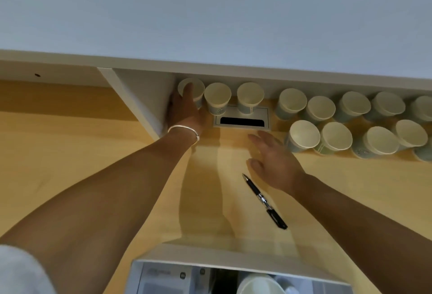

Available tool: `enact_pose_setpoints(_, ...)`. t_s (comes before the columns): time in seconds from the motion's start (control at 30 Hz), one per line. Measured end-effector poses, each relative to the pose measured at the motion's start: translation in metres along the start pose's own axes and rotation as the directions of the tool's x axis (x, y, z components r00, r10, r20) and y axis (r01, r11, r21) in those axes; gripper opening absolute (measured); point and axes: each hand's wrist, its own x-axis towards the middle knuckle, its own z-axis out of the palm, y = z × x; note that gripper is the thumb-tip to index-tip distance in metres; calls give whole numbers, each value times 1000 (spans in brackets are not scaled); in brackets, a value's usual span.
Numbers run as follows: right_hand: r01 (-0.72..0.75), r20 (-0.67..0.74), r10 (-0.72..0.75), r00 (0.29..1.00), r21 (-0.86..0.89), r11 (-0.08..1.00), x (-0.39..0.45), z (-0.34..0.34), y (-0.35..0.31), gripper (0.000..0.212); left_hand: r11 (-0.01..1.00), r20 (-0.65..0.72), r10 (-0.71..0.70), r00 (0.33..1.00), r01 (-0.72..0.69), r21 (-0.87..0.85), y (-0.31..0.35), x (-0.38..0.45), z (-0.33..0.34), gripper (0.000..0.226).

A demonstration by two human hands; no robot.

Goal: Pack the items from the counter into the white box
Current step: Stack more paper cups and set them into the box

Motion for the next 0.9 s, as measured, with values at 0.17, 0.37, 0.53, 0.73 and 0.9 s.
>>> enact_pose_setpoints(0.17, 89, -7, -89, 996, 12, 996, -27, 7, 20, 58, 999, -127, -38, 991, 34, -33, 3, -1, 0, 41)
enact_pose_setpoints(0.37, 215, -82, -214, 973, 2, 977, -61, 18, 51, 50, 997, -265, 53, 963, -67, -45, -3, -29, -10, 28)
enact_pose_setpoints(0.53, 215, -104, -214, 971, 0, 977, -61, 25, 57, 50, 976, -383, 175, 907, -211, -52, 4, -46, -25, 21)
enact_pose_setpoints(0.73, 217, -123, -216, 969, -3, 976, -62, 27, 59, 50, 915, -437, 316, 842, -392, -94, 24, -45, -29, 23)
enact_pose_setpoints(0.9, 224, -145, -221, 964, 4, 975, -61, 29, 61, 50, 889, -284, 272, 920, -353, -293, 29, -31, -17, 28)
